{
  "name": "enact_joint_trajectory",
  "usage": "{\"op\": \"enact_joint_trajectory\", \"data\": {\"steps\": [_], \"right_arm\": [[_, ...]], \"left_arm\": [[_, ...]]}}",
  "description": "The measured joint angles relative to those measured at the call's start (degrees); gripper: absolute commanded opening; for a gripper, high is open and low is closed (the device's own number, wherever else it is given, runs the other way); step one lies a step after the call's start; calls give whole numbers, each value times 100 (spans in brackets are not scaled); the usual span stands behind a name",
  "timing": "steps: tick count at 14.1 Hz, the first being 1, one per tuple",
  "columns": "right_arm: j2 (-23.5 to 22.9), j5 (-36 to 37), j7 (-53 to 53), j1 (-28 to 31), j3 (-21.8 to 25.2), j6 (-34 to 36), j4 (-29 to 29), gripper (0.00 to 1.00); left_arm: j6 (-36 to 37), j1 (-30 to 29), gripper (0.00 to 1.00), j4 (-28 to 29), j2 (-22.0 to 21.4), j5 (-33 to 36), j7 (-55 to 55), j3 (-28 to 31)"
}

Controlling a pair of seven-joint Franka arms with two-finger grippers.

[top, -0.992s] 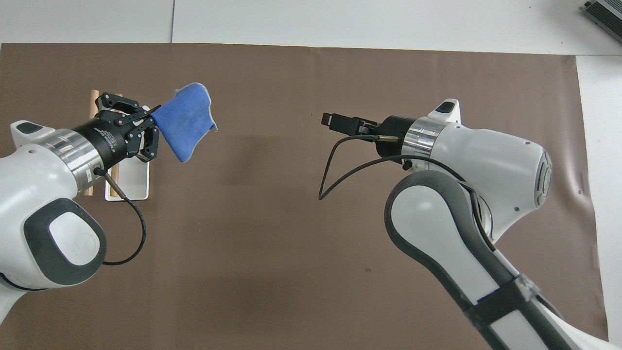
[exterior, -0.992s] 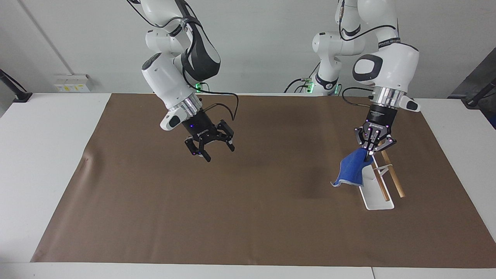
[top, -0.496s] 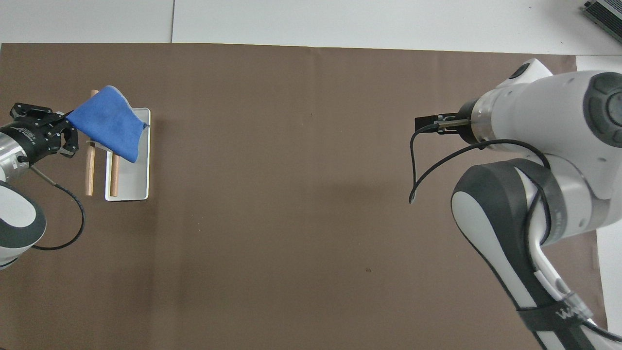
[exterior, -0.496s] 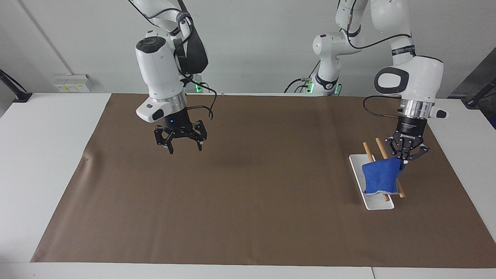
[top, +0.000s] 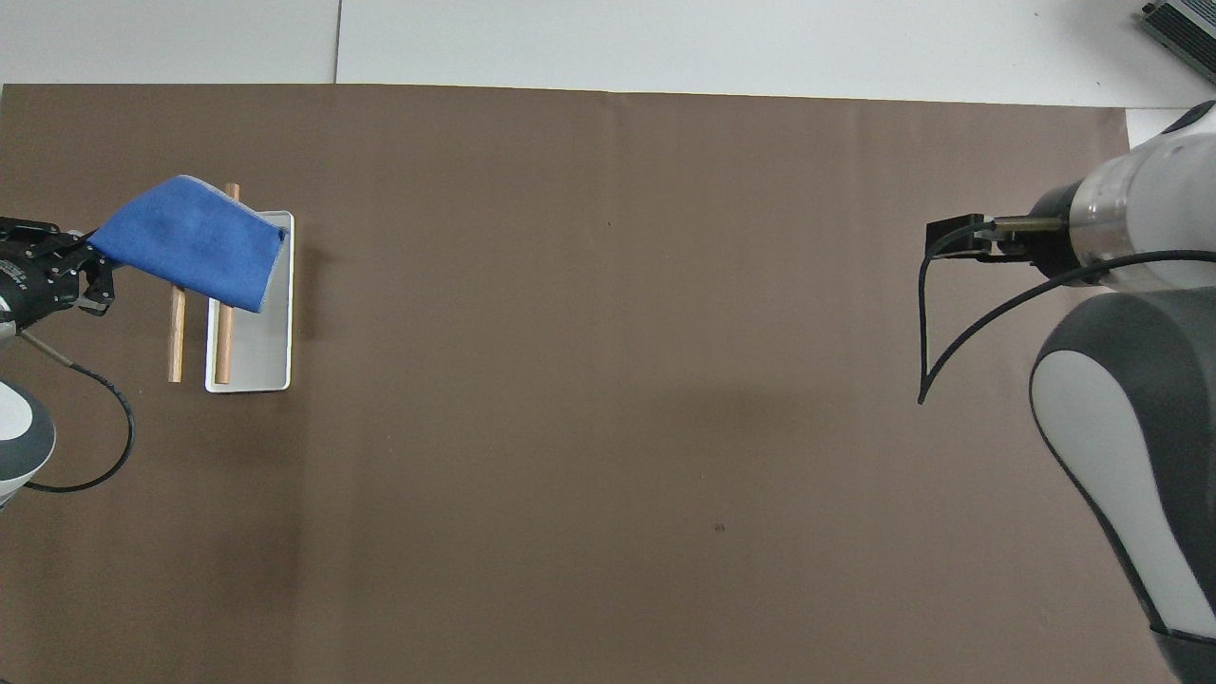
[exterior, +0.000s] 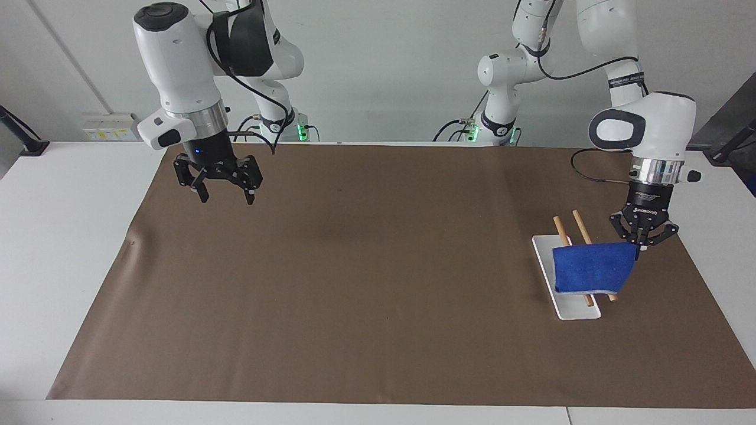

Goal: Right arm passes towel to left arm to hang
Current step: 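Carry the towel to the rack with the left gripper while the right gripper retracts, then drape the towel over the wooden dowels and open the left gripper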

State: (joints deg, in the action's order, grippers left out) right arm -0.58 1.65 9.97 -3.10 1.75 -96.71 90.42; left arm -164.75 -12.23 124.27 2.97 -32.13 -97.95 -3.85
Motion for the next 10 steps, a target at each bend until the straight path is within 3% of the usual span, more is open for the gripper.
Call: {"op": "enact_joint_trajectory", "data": {"steps": [10], "right_arm": [[63, -2, -155, 304, 112, 317, 100, 100]], "left_arm": [[-1, -13, 1, -64, 150, 0, 35, -51]]}}
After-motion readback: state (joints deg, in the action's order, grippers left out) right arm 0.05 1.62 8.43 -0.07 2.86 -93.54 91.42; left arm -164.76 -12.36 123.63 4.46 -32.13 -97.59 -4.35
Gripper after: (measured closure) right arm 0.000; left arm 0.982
